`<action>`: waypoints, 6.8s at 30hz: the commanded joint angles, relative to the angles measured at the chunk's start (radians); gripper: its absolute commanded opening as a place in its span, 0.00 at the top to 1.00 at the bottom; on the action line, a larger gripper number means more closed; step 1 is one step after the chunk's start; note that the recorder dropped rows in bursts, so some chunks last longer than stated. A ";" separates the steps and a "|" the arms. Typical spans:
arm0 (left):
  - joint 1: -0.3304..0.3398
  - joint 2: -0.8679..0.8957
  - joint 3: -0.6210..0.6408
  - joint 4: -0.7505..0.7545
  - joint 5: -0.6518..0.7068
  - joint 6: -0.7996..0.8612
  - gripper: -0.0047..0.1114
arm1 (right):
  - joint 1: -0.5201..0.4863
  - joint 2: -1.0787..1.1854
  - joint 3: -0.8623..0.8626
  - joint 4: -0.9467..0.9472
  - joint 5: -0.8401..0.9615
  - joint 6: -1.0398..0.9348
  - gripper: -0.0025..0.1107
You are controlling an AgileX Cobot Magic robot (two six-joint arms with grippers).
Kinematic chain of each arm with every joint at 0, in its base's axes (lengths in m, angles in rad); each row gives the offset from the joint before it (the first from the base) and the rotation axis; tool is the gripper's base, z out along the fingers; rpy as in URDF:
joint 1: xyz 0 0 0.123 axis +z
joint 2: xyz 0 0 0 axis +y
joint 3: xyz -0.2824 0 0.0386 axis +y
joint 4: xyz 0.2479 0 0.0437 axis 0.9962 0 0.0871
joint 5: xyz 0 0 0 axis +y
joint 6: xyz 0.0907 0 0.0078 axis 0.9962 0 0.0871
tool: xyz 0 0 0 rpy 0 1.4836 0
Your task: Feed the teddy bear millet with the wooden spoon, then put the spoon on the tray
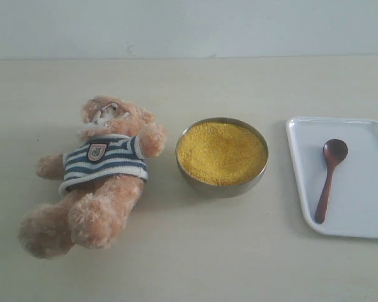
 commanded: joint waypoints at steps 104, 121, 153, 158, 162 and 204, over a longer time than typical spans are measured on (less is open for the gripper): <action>-0.002 -0.004 -0.004 0.002 -0.005 -0.004 0.93 | 0.009 1.008 -0.512 0.065 0.181 0.141 0.98; -0.002 -0.004 -0.004 0.002 -0.005 -0.004 0.93 | 0.009 1.560 -0.710 0.120 0.067 0.107 0.49; -0.002 -0.004 -0.004 0.002 -0.005 -0.004 0.93 | 0.009 1.680 -0.722 -0.017 -0.021 0.286 0.59; -0.002 -0.004 -0.004 0.002 -0.005 -0.004 0.93 | 0.009 1.680 -0.722 -0.017 -0.021 0.284 0.59; -0.002 -0.004 -0.004 0.002 -0.005 -0.004 0.93 | 0.009 1.680 -0.722 -0.017 -0.021 0.284 0.59; -0.002 -0.004 -0.004 0.002 -0.005 -0.004 0.93 | 0.009 1.754 -0.722 -0.089 -0.016 0.331 0.74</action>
